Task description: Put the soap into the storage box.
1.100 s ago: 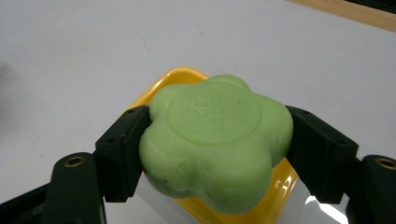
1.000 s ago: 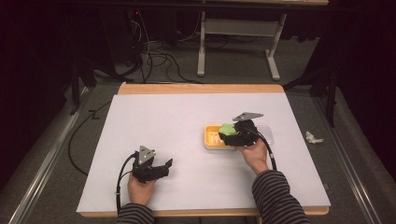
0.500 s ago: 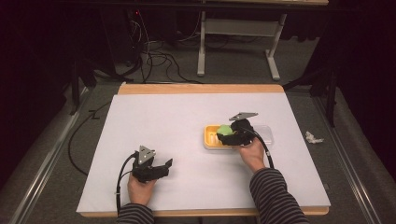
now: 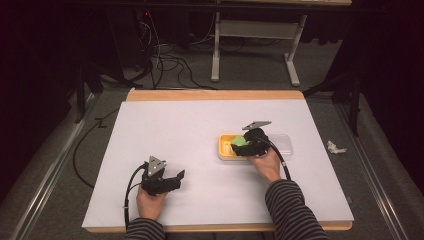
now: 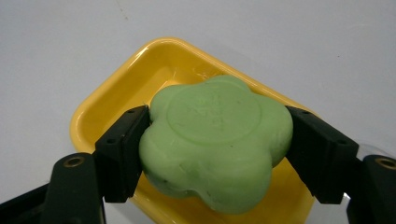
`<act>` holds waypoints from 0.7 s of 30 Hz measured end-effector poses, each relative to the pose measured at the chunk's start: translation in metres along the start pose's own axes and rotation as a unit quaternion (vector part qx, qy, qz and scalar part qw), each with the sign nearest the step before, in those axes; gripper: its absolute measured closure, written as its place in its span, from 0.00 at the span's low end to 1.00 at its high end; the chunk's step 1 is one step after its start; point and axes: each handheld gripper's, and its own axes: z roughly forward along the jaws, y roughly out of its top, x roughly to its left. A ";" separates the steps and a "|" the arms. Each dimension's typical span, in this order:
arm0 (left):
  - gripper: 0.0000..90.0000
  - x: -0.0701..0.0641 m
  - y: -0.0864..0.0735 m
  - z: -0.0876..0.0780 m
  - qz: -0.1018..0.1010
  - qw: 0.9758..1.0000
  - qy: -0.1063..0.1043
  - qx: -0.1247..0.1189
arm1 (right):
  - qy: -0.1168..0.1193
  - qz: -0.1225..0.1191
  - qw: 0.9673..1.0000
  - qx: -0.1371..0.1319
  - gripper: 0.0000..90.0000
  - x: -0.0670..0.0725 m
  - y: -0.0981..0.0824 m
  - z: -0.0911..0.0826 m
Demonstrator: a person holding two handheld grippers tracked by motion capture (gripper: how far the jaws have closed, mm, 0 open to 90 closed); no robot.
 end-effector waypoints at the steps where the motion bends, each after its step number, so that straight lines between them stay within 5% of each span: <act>1: 0.22 0.000 0.000 0.000 0.000 1.000 0.000 0.000 | -0.002 0.000 1.000 0.000 0.30 0.000 0.000 0.001; 13: 0.22 0.000 0.000 0.000 -0.001 1.000 0.002 -0.001 | 0.001 0.005 1.000 0.024 0.29 -0.005 -0.003 0.007; 21: 0.22 0.000 0.000 0.000 0.000 1.000 0.003 -0.001 | 0.000 0.007 1.000 -0.011 0.31 -0.007 0.000 -0.009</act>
